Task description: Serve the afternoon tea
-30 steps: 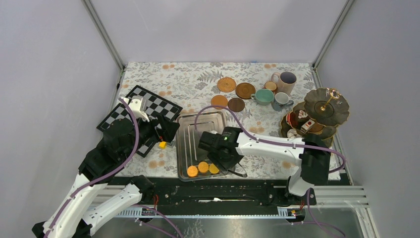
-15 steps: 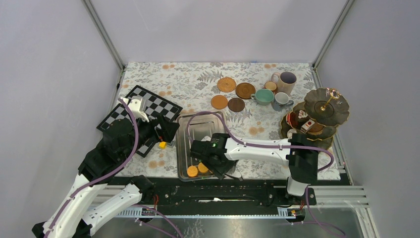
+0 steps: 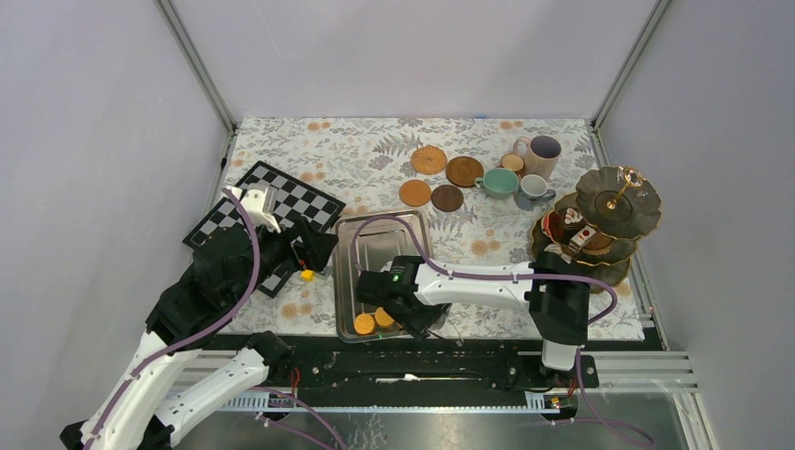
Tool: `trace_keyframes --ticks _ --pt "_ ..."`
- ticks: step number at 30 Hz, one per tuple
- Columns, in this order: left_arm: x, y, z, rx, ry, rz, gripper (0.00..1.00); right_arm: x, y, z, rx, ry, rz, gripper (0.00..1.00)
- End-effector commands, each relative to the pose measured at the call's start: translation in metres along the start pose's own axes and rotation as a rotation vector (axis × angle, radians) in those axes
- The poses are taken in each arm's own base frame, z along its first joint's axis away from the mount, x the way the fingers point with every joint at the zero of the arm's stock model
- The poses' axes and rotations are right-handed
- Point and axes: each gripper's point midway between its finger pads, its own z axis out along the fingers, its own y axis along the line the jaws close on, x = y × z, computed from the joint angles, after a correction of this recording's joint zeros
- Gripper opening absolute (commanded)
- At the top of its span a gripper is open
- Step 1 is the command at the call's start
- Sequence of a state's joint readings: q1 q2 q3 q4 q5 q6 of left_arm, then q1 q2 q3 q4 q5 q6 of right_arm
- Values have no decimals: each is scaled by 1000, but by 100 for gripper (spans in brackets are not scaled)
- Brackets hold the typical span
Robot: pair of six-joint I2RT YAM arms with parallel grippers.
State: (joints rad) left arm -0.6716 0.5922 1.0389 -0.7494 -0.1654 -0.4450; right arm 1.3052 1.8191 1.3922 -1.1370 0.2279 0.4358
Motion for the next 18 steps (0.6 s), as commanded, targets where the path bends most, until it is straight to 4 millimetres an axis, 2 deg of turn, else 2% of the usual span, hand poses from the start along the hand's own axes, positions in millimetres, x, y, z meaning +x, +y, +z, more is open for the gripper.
trace_keyframes --ticks 1,10,14,18 --pt "-15 -2 -6 5 -54 2 99 -5 -3 -11 29 -23 8 61" --pt "-14 -2 -6 4 -53 -1 99 -10 -13 -11 105 -49 23 56" --pt "-14 -2 -7 3 -54 -6 99 -30 -15 -15 120 -139 62 53" --pt "-14 -2 -7 7 -53 -6 99 -57 -14 -27 107 -239 133 47"
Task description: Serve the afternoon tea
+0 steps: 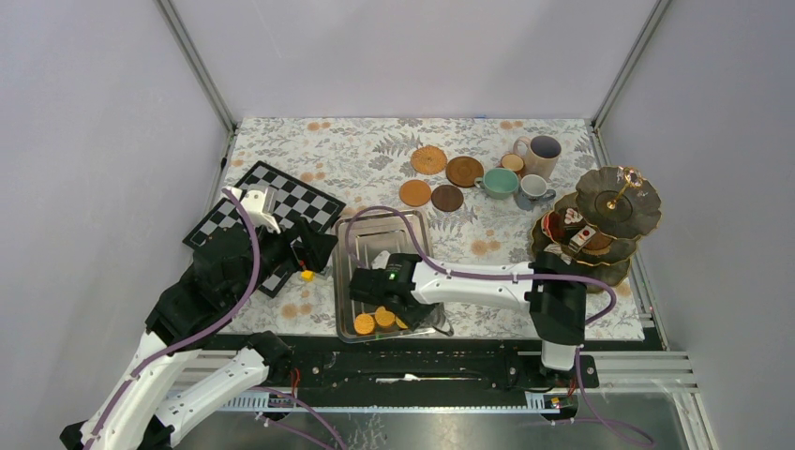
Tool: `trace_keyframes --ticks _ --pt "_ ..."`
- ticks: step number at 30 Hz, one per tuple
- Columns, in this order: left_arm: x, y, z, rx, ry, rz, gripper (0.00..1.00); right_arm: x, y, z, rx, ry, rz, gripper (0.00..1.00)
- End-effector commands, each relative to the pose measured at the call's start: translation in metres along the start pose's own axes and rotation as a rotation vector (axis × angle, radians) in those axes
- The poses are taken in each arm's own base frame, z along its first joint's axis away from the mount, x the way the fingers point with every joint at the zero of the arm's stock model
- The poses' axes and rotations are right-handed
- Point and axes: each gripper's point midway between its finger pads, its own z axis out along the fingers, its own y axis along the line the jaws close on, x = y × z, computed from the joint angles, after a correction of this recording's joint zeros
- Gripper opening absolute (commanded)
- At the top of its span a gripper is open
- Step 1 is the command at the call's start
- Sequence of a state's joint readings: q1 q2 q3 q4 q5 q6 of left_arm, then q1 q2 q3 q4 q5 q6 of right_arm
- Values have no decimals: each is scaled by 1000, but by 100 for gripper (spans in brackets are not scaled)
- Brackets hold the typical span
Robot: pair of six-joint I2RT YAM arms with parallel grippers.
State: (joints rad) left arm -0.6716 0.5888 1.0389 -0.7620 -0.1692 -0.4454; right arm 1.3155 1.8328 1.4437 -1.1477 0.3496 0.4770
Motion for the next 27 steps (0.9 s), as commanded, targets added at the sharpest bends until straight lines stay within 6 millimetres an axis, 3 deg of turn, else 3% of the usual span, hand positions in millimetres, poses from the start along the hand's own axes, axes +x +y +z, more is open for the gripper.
trace_keyframes --ticks 1,5,9,12,16,22,27 --pt "-17 -4 -7 13 -61 -8 99 -47 -4 -20 6 -175 127 46" --pt "-19 -4 -7 10 -65 -1 99 -71 -24 -32 35 -248 230 45" --pt "-21 -4 -8 6 -69 8 99 -66 -95 -45 233 -242 393 45" --pt "-22 -3 -7 1 -73 13 99 -48 -160 -65 382 -253 545 45" --pt "-22 -4 -4 9 -68 23 99 -21 -222 -91 466 -317 723 46" --pt "-23 -6 -3 14 -72 32 99 30 -288 -117 554 -369 930 47" --pt "-21 -8 -1 26 -65 25 99 53 -318 -132 601 -387 1008 48"
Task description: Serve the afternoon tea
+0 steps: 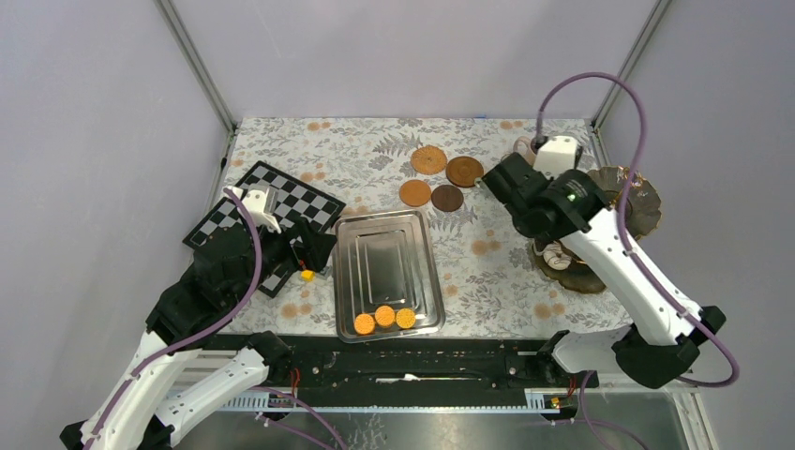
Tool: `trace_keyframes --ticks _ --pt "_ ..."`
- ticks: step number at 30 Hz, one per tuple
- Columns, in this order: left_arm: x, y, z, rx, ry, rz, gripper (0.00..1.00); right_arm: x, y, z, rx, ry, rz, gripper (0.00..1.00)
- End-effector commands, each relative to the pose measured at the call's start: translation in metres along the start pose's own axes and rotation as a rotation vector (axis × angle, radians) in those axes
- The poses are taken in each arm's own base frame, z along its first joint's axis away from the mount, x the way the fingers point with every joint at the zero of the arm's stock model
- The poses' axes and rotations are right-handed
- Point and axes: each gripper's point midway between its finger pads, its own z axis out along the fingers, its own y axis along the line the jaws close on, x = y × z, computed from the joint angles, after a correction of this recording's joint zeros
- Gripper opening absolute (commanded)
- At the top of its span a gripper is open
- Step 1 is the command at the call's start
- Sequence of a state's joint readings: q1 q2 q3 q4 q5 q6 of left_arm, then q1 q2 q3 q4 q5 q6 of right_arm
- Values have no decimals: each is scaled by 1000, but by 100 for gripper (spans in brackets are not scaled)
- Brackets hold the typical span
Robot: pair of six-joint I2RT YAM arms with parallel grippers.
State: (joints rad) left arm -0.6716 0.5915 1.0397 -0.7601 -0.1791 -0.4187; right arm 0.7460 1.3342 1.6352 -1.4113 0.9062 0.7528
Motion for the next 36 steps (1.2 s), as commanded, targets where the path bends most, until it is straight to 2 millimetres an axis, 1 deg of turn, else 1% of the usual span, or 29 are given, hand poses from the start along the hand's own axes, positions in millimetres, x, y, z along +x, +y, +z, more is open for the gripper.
trace_keyframes --ticks 1,5,11,20,23,30,36 --pt "-21 -10 -3 37 -63 -3 99 -14 -32 7 106 -43 18 48" --pt "-23 -9 -5 34 -74 -6 99 -9 -50 17 133 -10 46 48" --pt "-23 -10 -6 37 -67 2 99 0 -64 30 136 24 104 49" --pt "-24 -11 -7 43 -68 -2 99 16 -69 42 146 71 110 50" --pt "-24 -11 -8 40 -67 -2 99 23 -69 46 152 86 102 52" --pt "-26 -12 -8 45 -69 1 99 23 -71 51 157 86 105 59" --pt "-26 -12 -8 46 -70 -3 99 21 -70 48 135 83 106 67"
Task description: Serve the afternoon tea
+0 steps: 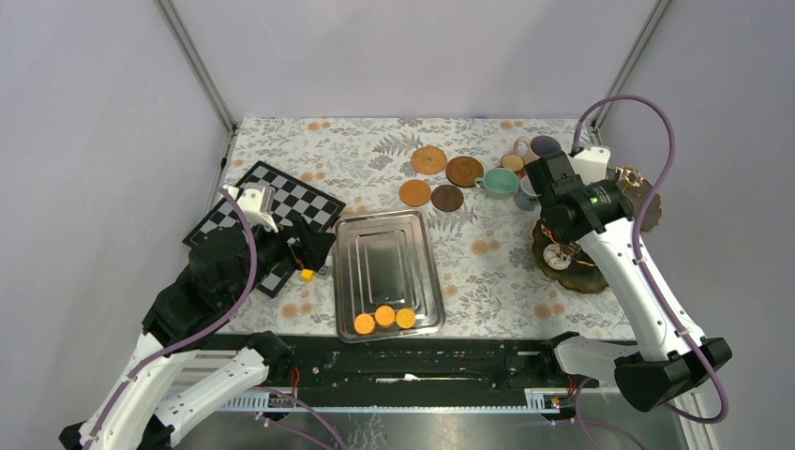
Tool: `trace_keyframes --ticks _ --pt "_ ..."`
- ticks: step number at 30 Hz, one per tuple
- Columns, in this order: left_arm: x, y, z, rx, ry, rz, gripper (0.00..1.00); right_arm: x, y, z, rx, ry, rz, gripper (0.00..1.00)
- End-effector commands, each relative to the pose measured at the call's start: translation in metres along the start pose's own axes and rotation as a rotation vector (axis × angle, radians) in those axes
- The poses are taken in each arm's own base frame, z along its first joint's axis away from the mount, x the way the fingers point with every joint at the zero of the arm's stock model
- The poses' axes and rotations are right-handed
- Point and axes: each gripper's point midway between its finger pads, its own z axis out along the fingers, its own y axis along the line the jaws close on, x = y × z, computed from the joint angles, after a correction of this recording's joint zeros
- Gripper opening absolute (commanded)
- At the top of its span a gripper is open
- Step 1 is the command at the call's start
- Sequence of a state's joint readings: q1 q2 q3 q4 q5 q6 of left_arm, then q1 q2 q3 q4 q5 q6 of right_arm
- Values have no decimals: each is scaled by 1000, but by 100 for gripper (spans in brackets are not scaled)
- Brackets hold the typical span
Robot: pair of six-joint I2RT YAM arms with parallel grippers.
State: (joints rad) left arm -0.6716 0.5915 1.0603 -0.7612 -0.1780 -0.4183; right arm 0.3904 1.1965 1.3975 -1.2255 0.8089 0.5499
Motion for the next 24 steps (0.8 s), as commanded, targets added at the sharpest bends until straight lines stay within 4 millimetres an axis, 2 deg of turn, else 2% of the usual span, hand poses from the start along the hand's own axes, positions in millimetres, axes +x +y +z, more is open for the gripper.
trace_keyframes --ticks 1,7,11,17,20,24 --pt "-18 -10 -4 36 -51 1 99 -9 -4 -7 -29 -34 31 68" --pt "-18 -10 -3 35 -49 1 99 -14 -5 -17 -83 -45 36 70" --pt "-19 -10 -3 35 -48 0 99 -26 -9 -30 -148 -93 22 69" --pt "-17 -11 1 32 -36 -2 99 -45 4 -53 -332 -186 -22 69" --pt "-16 -11 1 30 -34 -7 99 -40 41 -70 -561 -159 -91 68" --pt "-15 -9 3 21 -30 -11 99 -1 115 -113 -1009 6 -175 68"
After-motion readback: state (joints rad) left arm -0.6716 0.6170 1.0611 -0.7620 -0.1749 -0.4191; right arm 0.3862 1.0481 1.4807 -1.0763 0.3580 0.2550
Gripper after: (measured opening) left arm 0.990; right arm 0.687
